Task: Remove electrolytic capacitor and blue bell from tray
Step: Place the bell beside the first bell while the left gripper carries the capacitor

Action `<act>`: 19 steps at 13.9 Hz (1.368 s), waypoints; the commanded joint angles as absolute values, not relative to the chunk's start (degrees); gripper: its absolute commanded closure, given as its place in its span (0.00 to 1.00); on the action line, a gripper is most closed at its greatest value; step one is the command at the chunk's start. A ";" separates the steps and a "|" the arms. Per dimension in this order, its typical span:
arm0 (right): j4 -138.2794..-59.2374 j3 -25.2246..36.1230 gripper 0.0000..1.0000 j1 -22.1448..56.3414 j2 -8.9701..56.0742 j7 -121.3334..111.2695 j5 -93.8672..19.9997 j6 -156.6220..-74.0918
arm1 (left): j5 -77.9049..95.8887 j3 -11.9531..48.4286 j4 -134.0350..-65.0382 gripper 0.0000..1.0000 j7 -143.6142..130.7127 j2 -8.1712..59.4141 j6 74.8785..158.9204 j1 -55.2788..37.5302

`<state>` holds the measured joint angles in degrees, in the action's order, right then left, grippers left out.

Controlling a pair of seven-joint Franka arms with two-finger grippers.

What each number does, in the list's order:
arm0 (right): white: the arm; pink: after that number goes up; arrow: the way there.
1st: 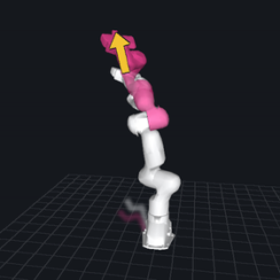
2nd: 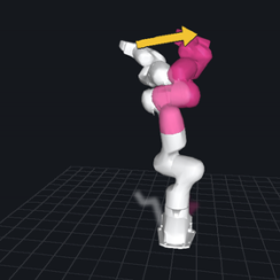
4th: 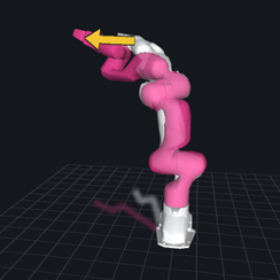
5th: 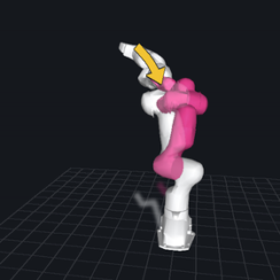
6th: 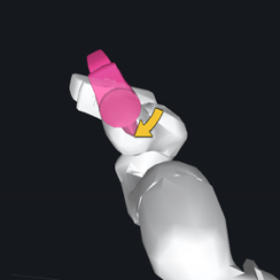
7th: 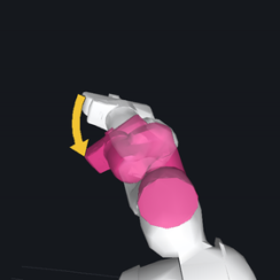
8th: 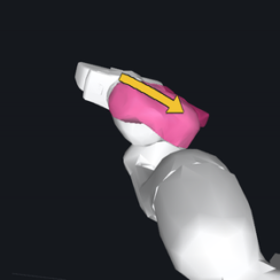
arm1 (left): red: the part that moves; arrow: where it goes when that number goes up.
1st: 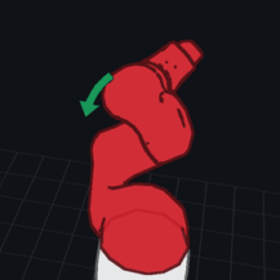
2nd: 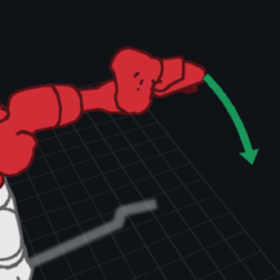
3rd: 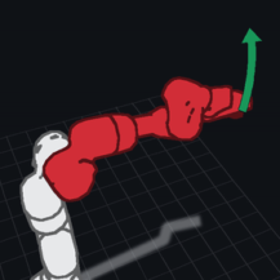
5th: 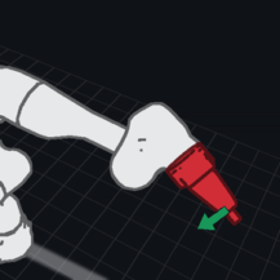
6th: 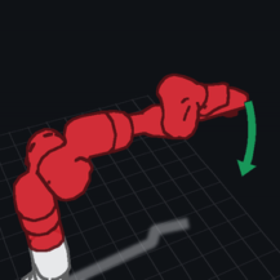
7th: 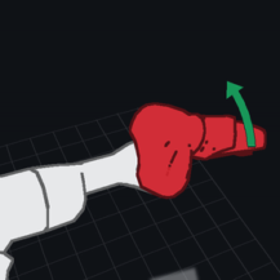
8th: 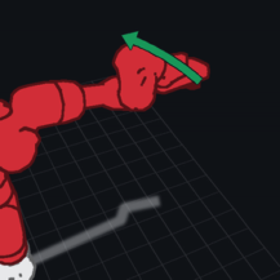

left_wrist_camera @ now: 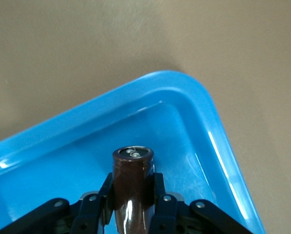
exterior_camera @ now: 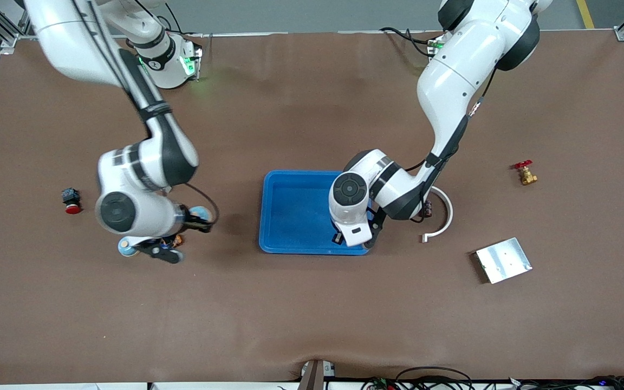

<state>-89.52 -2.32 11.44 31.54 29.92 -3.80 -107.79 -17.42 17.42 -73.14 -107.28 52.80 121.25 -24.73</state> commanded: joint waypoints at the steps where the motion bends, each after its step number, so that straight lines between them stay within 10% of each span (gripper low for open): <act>1: -94.82 -2.64 1.00 6.61 27.52 22.62 0.42 -106.70 | -17.14 17.14 -73.39 1.00 -99.18 48.79 115.42 -24.61; 8: -105.80 1.84 1.00 -4.90 23.38 -4.79 4.04 -112.21 | -13.36 16.96 -76.37 1.00 -77.82 39.30 108.47 -20.93; 17: -114.00 5.01 1.00 -8.70 24.52 -14.50 3.52 -126.91 | -13.10 19.78 -107.82 1.00 -45.30 17.94 121.99 -7.22; 19: -114.08 5.80 0.79 -8.70 26.01 -14.24 2.82 -127.70 | -13.10 19.69 -111.95 1.00 -39.84 16.01 124.61 -5.28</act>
<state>-112.98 5.45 -8.26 25.95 -13.73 3.04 -126.52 -14.15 19.17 -104.87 -44.72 20.84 120.96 -7.24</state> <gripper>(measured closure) 0.348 0.656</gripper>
